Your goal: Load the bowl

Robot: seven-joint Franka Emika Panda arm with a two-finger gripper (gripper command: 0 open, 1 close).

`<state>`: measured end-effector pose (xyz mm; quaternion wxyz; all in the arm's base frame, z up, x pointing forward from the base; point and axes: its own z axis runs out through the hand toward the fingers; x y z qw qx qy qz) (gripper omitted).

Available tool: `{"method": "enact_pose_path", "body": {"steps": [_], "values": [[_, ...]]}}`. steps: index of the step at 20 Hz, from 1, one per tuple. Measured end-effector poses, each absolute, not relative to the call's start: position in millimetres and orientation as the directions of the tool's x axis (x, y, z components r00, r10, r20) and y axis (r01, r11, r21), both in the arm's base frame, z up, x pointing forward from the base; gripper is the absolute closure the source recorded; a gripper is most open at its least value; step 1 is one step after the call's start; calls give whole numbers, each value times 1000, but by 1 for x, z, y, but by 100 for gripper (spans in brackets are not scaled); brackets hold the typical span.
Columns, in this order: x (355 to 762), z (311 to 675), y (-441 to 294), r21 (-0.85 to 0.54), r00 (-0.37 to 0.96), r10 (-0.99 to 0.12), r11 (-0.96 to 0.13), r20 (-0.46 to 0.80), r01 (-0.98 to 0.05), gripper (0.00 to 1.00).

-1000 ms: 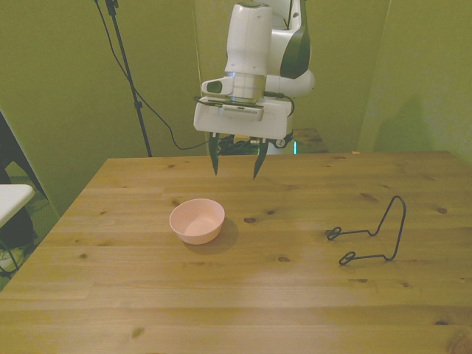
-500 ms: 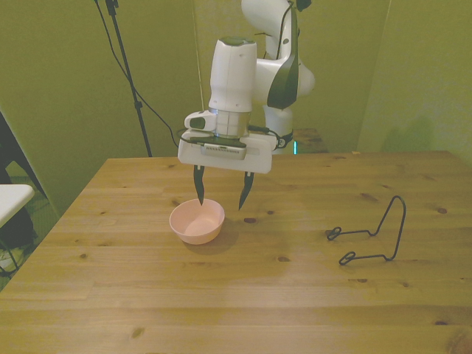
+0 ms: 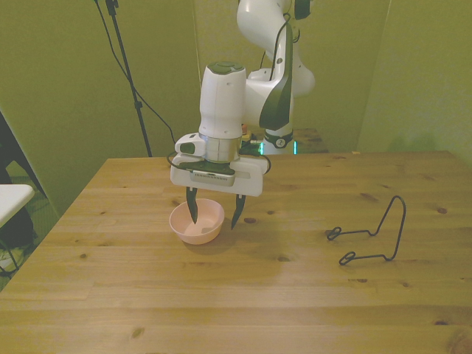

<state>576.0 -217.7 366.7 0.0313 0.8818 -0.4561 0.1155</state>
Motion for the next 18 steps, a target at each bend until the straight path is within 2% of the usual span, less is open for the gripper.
{"method": "enact_pose_path", "body": {"steps": [18], "values": [[577,362,-219,-85,553,-810,-576,198,-813,100]]}}
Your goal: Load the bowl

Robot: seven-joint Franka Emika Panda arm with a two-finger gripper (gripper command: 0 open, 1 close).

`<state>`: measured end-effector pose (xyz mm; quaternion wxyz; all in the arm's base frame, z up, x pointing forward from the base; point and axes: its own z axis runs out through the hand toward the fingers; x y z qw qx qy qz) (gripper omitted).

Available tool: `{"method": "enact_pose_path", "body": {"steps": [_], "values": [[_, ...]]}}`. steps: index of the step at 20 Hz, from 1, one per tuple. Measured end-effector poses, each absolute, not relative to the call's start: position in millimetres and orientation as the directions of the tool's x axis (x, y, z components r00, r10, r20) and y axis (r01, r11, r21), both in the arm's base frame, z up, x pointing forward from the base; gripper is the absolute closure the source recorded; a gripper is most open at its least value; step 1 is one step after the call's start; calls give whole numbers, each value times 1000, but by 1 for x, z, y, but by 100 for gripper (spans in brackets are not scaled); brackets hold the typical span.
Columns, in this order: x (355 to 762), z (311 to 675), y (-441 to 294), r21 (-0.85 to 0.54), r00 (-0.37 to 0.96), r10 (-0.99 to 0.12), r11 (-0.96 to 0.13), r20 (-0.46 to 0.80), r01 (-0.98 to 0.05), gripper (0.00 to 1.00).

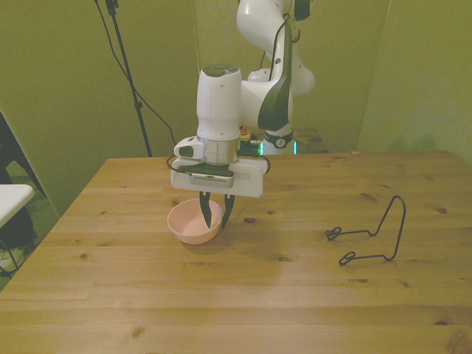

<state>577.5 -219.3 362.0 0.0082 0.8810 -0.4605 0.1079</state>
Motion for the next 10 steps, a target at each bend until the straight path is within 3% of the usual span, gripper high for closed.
{"method": "enact_pose_path", "body": {"steps": [10], "values": [[584,377,-213,-135,547,-819,-570,172,-811,100]]}}
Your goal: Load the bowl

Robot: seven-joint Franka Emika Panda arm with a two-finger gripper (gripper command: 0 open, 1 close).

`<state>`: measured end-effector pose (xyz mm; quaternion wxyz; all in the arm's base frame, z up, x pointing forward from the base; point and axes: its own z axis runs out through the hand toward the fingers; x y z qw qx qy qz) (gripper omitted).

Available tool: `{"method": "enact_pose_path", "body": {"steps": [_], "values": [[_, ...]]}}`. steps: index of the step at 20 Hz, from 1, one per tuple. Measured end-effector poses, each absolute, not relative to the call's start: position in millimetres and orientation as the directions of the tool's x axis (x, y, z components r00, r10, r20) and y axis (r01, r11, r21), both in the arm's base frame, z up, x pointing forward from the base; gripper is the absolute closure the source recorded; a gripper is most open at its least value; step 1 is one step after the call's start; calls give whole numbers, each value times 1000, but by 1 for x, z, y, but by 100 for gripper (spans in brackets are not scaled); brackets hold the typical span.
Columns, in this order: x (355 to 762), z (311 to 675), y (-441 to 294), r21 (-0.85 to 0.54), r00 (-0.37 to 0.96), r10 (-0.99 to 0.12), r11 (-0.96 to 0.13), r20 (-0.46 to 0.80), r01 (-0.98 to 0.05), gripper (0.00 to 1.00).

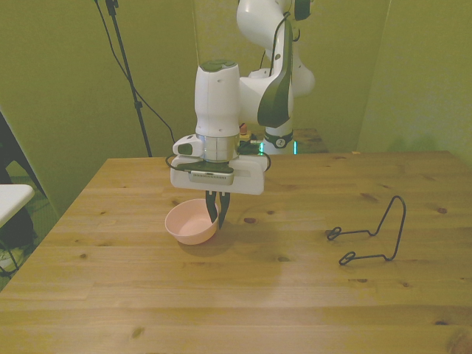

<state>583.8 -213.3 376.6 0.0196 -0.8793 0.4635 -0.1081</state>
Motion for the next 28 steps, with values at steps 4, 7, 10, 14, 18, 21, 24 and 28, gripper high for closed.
{"method": "enact_pose_path", "body": {"steps": [4,7,10,14,18,21,24,28], "values": [[584,414,-181,-228,562,-822,-568,95,-791,100],[580,455,-148,-292,584,-809,-574,59,-765,100],[581,479,-112,-338,610,-792,-577,12,-743,100],[590,492,-77,-380,641,-767,-583,-35,-718,100],[597,487,-68,-448,672,-737,-576,-78,-684,100],[611,483,-62,-504,704,-697,-564,-133,-654,100],[625,478,-48,-560,737,-643,-539,-210,-629,100],[638,470,-30,-601,772,-584,-530,-253,-598,100]]}}
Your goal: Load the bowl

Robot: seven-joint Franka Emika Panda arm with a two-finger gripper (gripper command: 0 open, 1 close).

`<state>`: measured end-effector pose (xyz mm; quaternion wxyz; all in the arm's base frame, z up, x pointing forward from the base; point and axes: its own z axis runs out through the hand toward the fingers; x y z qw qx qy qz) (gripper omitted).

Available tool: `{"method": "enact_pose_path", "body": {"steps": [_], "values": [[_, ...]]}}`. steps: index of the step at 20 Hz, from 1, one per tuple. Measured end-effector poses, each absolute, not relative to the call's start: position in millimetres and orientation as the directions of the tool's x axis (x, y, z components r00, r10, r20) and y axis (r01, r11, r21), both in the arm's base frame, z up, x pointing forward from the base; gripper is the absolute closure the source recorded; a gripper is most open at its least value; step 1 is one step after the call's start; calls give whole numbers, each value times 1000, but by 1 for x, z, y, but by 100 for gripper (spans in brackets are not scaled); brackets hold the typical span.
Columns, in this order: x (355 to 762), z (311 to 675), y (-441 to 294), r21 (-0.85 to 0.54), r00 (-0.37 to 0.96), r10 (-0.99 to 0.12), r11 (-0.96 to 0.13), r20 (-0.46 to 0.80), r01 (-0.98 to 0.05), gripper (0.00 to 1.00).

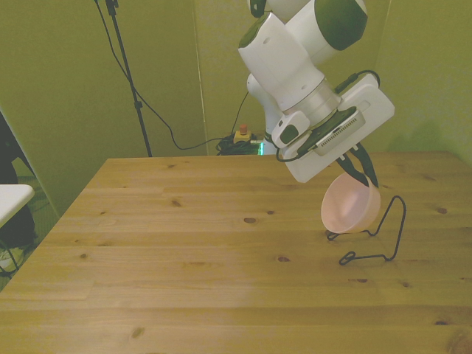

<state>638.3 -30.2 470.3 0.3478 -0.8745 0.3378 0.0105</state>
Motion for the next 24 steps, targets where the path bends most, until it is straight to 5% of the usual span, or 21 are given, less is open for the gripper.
{"method": "enact_pose_path", "body": {"steps": [13,24], "values": [[632,414,-32,-698,827,-464,-476,-317,-535,100],[628,415,-26,-765,856,-418,-429,-305,-481,100]]}}
